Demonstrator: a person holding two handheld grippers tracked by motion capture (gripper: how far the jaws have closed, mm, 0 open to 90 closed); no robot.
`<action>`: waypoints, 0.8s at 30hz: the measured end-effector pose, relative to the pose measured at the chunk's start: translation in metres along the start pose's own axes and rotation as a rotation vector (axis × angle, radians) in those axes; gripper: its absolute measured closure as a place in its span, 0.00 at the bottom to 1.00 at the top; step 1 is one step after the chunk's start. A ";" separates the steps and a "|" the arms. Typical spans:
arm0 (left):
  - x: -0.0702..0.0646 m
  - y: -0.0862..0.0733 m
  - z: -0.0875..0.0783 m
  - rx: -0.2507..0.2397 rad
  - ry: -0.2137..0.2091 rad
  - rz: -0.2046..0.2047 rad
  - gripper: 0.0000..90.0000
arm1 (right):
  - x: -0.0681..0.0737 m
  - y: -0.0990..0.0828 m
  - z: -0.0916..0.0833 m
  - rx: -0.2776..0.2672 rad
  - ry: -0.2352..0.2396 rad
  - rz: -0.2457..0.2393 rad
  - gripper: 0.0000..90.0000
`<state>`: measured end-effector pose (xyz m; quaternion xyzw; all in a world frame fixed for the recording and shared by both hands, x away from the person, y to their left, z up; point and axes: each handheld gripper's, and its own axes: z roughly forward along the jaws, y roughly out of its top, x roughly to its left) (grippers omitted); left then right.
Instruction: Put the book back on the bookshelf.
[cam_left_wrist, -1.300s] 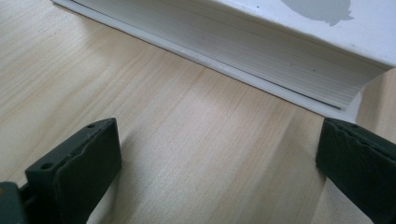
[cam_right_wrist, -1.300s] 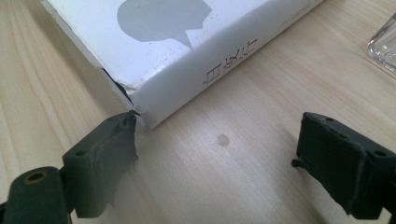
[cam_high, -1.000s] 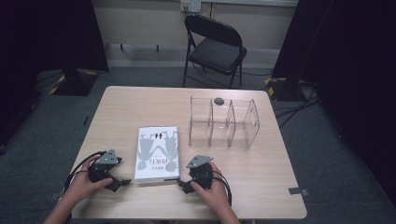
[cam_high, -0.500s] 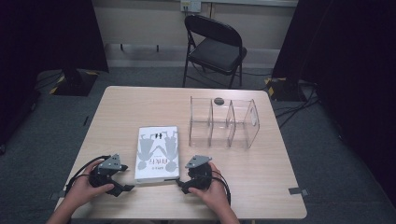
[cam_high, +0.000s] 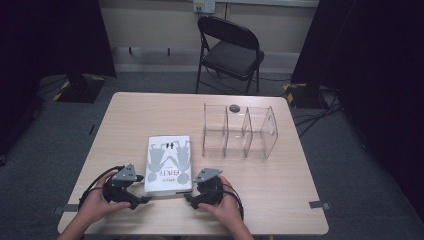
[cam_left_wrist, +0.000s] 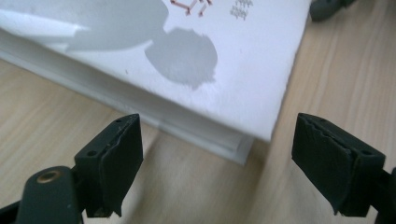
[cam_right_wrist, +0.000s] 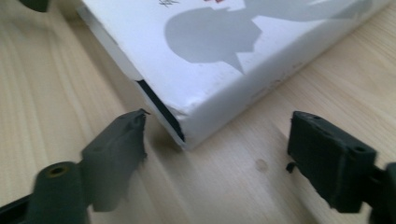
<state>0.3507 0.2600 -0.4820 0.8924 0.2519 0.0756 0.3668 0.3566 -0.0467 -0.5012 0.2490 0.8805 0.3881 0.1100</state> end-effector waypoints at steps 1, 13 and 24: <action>-0.001 0.001 0.002 0.002 0.015 0.012 0.18 | 0.003 0.001 0.001 -0.006 0.007 -0.004 0.24; -0.001 0.003 0.006 -0.006 0.072 0.022 0.33 | 0.009 0.004 0.004 -0.006 0.028 -0.022 0.24; -0.002 0.006 0.011 0.025 0.062 0.035 0.35 | 0.012 0.003 0.003 -0.005 0.022 -0.023 0.23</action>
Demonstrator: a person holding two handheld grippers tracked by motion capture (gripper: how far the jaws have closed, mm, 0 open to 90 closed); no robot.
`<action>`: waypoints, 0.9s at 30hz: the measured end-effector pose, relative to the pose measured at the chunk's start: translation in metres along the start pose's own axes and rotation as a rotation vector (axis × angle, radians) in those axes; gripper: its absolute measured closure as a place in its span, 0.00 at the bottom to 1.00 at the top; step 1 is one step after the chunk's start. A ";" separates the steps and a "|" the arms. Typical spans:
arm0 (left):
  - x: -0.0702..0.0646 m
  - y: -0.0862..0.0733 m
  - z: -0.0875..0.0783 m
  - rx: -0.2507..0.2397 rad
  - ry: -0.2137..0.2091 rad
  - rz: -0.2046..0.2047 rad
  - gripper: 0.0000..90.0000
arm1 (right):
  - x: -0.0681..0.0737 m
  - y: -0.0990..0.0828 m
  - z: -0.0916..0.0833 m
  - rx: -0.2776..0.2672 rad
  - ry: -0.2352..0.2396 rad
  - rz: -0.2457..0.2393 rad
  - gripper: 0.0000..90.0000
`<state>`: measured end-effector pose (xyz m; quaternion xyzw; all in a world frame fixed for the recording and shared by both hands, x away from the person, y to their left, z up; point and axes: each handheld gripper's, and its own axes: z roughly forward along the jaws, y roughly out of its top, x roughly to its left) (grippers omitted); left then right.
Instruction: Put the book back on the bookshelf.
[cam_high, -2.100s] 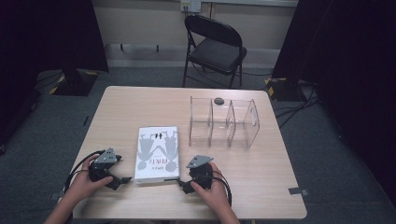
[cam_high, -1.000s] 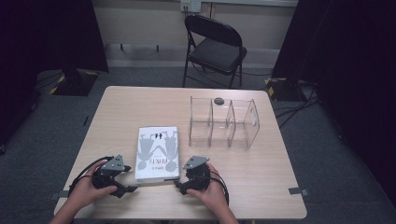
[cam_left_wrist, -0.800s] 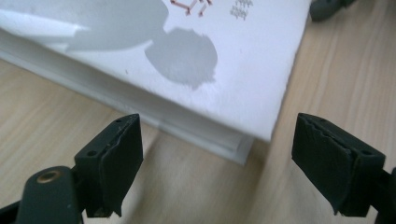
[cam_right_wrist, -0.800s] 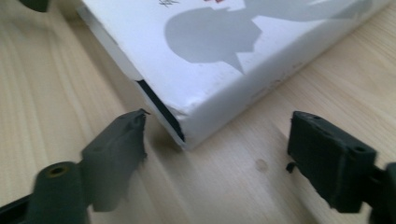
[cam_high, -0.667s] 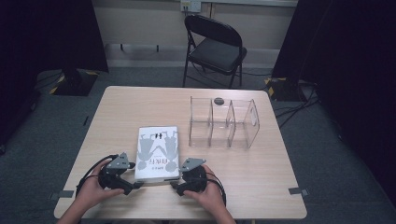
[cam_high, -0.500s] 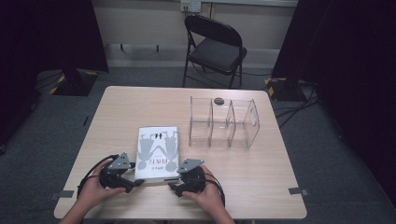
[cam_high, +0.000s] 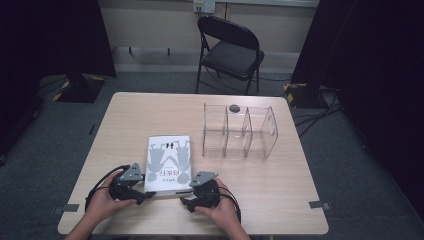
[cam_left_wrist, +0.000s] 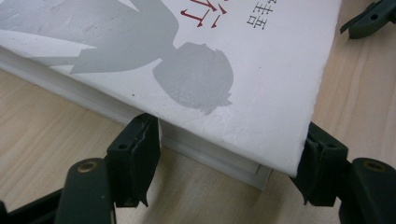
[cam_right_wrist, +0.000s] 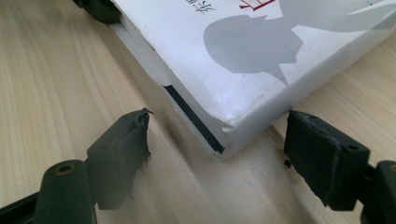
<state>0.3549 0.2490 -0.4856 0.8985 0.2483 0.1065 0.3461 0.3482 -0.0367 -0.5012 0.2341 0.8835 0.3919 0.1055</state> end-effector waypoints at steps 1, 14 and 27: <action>0.000 0.000 0.000 0.001 0.003 0.003 0.35 | 0.000 0.000 0.000 0.000 0.000 0.000 0.23; -0.001 -0.001 0.003 0.003 -0.001 -0.023 0.34 | 0.002 0.001 0.001 0.006 -0.002 0.006 0.20; 0.001 -0.002 0.003 -0.004 -0.011 -0.041 0.34 | 0.002 0.001 0.001 0.010 0.000 0.007 0.19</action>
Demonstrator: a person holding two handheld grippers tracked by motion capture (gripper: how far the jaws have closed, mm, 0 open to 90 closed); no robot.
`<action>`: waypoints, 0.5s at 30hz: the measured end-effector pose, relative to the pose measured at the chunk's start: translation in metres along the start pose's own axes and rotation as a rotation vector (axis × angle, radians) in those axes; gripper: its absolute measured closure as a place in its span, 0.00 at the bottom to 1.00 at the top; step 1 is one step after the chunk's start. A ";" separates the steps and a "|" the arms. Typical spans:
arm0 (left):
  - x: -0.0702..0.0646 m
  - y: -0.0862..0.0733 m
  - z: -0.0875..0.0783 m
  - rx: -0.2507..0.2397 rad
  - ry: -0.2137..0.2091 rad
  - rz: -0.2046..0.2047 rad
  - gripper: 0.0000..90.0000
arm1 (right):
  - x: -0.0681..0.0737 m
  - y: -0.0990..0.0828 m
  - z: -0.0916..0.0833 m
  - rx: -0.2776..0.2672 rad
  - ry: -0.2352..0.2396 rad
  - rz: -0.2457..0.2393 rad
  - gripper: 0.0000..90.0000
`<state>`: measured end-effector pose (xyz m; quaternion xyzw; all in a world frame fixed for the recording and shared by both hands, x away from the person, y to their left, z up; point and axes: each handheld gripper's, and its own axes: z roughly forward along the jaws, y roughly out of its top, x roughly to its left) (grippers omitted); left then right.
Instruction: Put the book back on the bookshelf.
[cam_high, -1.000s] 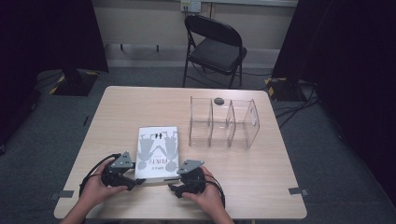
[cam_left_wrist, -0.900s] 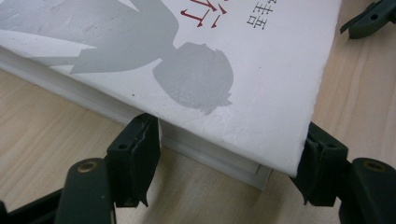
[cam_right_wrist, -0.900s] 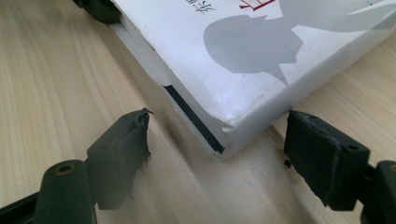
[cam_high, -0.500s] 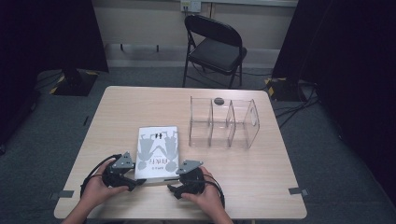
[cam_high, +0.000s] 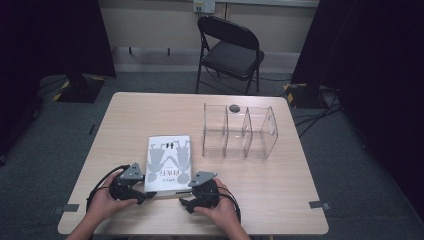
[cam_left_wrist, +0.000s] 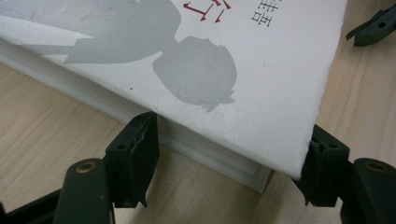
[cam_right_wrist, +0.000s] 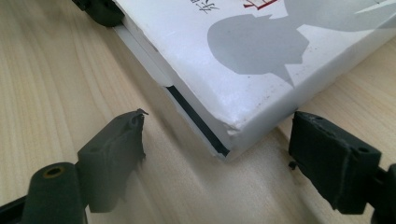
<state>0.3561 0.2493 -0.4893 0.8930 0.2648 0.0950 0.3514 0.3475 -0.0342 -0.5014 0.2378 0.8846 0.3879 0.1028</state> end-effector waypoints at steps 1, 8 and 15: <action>0.001 0.000 0.000 0.008 0.001 0.010 0.34 | 0.000 0.000 0.000 0.000 0.000 0.000 0.19; 0.000 0.005 -0.002 0.027 0.001 0.015 0.34 | 0.000 0.000 0.000 -0.002 -0.001 -0.002 0.18; -0.001 0.010 -0.006 0.029 0.002 -0.003 0.35 | 0.001 0.000 0.000 0.004 -0.004 0.005 0.17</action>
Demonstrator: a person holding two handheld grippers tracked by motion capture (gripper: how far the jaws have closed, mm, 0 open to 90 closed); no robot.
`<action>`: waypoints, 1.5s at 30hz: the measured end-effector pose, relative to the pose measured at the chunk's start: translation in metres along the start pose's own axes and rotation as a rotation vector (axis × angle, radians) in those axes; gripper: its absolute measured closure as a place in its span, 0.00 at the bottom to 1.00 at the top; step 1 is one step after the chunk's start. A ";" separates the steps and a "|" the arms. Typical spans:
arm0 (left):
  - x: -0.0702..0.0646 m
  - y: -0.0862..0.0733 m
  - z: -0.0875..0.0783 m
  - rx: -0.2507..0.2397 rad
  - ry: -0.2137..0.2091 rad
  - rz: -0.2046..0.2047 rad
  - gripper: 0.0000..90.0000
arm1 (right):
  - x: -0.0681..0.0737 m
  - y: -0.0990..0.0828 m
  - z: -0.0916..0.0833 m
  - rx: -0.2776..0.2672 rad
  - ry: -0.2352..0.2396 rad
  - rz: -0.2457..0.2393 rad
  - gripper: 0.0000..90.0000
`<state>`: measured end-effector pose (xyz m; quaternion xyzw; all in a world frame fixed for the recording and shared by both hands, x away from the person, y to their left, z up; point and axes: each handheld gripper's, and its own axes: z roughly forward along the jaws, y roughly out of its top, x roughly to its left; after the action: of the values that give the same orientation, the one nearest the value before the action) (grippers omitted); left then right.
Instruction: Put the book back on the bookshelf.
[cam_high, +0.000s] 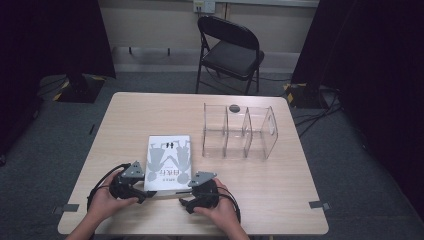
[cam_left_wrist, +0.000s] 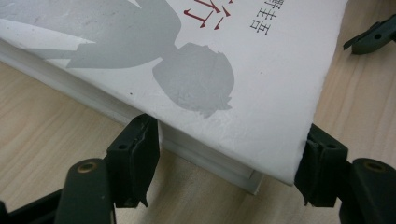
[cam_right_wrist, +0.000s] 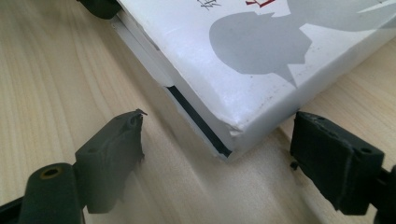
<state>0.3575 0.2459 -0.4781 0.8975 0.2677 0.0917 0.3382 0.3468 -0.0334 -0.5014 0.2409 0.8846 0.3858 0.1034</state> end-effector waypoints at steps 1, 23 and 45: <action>-0.001 0.001 0.000 -0.005 0.001 -0.006 0.35 | 0.000 0.000 0.000 -0.001 0.001 -0.002 0.17; -0.005 0.011 -0.013 -0.053 0.022 -0.022 0.41 | 0.001 0.001 0.001 0.002 0.000 -0.002 0.15; -0.005 0.014 -0.020 -0.058 0.022 -0.014 0.49 | 0.001 0.003 0.004 0.010 -0.009 0.003 0.12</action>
<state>0.3525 0.2457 -0.4538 0.8844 0.2749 0.1068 0.3617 0.3488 -0.0289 -0.5017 0.2444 0.8856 0.3805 0.1056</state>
